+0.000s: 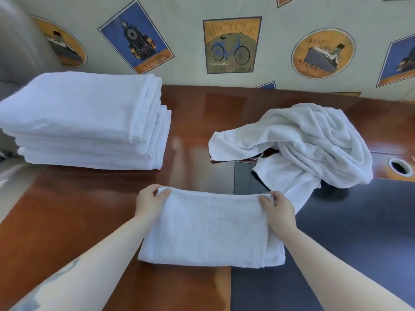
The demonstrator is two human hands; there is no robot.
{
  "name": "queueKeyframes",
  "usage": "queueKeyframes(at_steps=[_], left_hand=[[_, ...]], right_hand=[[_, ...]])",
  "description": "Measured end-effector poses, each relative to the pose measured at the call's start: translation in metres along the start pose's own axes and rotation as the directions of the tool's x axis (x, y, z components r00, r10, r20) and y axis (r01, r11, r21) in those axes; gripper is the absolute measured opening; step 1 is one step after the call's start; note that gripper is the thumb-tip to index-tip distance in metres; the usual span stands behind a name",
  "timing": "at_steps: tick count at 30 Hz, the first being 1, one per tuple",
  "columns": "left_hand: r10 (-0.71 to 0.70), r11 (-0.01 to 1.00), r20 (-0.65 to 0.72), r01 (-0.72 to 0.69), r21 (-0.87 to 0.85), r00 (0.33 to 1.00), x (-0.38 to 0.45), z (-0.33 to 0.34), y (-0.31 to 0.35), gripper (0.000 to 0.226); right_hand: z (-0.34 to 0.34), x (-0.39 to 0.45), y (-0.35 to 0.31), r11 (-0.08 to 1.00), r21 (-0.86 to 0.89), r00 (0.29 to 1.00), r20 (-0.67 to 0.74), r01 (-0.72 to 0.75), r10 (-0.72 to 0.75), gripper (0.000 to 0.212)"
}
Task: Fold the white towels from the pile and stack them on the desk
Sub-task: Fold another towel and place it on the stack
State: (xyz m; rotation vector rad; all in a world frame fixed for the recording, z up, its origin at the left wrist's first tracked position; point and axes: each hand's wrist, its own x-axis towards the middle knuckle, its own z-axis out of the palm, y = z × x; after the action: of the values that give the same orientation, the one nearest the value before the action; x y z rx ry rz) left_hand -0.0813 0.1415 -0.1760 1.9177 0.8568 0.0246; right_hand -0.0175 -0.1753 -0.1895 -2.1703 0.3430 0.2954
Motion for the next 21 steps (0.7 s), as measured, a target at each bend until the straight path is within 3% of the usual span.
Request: queueKeyframes(at_steps=[3, 8, 13, 21], left_hand=[[0.011, 0.999, -0.032, -0.01, 0.05, 0.999, 0.004, 0.005, 0.004, 0.014], [-0.049, 0.997, -0.122, 0.056, 0.053, 0.991, -0.026, -0.012, -0.016, 0.033], [-0.103, 0.987, -0.16, 0.121, 0.107, 0.982, -0.082, -0.017, -0.058, 0.019], [-0.051, 0.998, -0.319, 0.059, 0.015, 0.946, -0.128, 0.008, -0.073, 0.013]], right_hand=[[0.0, -0.003, -0.01, 0.998, 0.062, 0.999, -0.035, -0.017, 0.019, 0.015], [-0.023, -0.06, 0.012, 0.981, 0.194, 0.964, -0.263, 0.012, 0.04, 0.012], [-0.024, -0.119, 0.058, 0.985, 0.163, 0.993, -0.086, -0.061, 0.075, 0.013], [-0.027, -0.127, 0.065, 0.988, 0.153, 0.999, -0.028, 0.032, -0.028, 0.015]])
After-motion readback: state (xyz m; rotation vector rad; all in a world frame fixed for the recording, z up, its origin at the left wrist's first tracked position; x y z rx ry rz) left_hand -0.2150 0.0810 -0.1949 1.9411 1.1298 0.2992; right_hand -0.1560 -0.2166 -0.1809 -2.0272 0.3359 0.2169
